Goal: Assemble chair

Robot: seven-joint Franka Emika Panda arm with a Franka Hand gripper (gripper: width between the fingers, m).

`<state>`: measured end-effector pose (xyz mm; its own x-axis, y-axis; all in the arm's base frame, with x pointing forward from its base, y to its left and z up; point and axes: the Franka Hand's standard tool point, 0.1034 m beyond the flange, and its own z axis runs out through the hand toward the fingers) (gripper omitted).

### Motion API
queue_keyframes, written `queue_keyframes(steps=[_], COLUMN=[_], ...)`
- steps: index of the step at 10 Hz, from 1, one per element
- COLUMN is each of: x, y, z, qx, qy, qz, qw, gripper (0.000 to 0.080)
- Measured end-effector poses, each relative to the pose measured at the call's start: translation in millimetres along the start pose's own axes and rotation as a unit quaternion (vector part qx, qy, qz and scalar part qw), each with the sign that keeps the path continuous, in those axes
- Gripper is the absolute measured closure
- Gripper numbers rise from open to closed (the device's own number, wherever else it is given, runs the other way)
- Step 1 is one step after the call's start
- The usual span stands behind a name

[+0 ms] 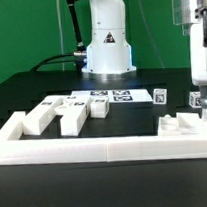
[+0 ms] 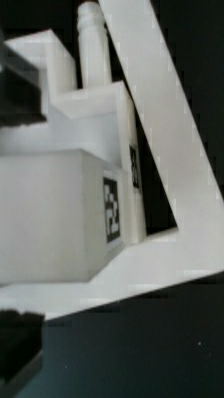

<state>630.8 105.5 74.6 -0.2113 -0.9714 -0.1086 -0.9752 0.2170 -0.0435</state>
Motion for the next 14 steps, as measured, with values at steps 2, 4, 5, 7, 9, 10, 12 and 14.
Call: queue_keyframes(steps=[2,4,5,7,9,10,12,14], x=[-3.4,-5.9,-5.0,-5.5,-5.3,-6.0,-5.6,-7.2], y=[0.7,0.5,-0.5,-1.3,-2.2,-2.0,-1.9,-1.0], z=[-0.6,-0.7,-1.2,-1.9,-1.9,-2.0,-1.9,-1.6], qx=[-0.001,0.002,0.003,0.003,0.001,-0.001,-0.003,-0.009], qy=[0.0,0.0,0.001,0.0,0.006,0.011,0.014,0.023], qz=[-0.086,-0.168,-0.221,-0.301,-0.406,-0.453,-0.508,-0.578], qw=[0.996,0.986,0.975,0.954,0.914,0.891,0.861,0.816], gripper=[0.016,0.0151,0.0151,0.0151,0.0151,0.0151,0.0151,0.0151])
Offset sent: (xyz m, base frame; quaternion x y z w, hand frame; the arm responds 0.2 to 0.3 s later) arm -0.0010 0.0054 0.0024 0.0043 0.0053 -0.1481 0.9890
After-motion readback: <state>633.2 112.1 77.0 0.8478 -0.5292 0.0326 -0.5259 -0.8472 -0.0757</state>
